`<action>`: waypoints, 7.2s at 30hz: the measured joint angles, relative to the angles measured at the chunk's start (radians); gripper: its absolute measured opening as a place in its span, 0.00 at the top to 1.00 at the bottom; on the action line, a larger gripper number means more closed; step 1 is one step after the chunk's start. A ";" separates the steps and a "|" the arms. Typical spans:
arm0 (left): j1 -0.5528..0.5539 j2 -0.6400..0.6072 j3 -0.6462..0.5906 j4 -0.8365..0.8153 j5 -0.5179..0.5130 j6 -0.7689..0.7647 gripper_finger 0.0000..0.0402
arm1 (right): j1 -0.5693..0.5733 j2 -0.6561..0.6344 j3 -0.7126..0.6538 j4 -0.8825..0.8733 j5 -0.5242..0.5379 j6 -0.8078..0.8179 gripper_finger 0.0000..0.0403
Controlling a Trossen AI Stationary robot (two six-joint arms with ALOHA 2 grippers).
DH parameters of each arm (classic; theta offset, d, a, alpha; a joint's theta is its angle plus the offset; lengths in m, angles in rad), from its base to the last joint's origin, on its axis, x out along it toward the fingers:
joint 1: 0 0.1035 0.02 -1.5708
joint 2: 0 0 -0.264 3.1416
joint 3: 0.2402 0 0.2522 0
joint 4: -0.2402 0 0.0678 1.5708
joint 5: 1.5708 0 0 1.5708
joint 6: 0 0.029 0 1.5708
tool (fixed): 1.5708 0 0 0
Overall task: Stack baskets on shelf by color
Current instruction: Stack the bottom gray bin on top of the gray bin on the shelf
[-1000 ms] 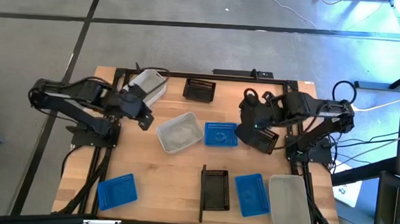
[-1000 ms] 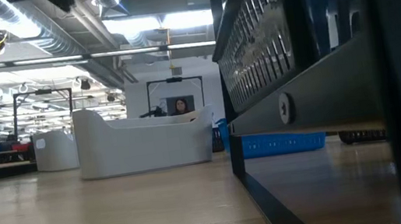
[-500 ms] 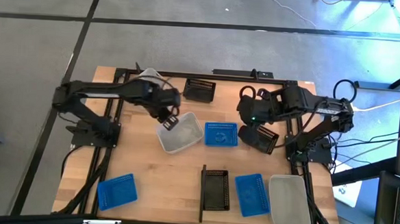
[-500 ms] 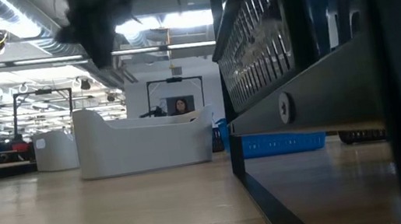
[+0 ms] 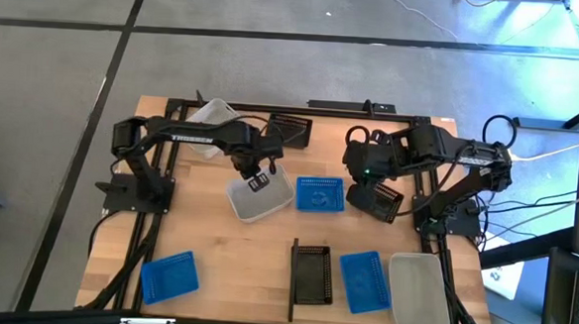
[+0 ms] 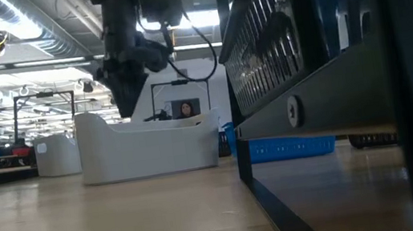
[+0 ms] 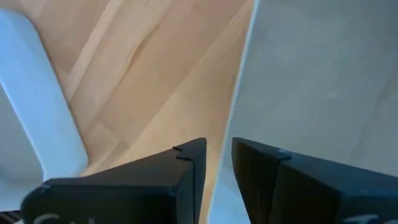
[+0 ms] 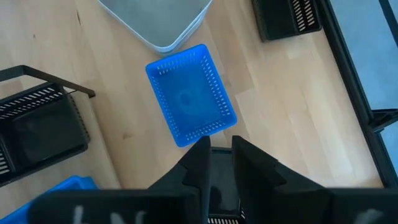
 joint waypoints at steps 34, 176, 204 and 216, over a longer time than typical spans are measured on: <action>0.037 0.008 0.000 0.065 0.065 0.083 0.83 | 0.000 0.000 0.000 0.000 0.000 -0.001 0.84; -0.235 -0.112 0.001 0.497 -0.657 0.684 0.93 | -0.003 0.322 0.000 0.286 0.412 0.340 0.99; -0.260 -0.138 0.002 0.403 -0.463 0.653 0.86 | 0.000 0.322 0.000 0.261 0.419 0.320 1.00; -0.254 -0.289 0.002 0.375 -0.320 0.577 0.86 | 0.000 0.321 0.002 0.258 0.477 0.281 1.00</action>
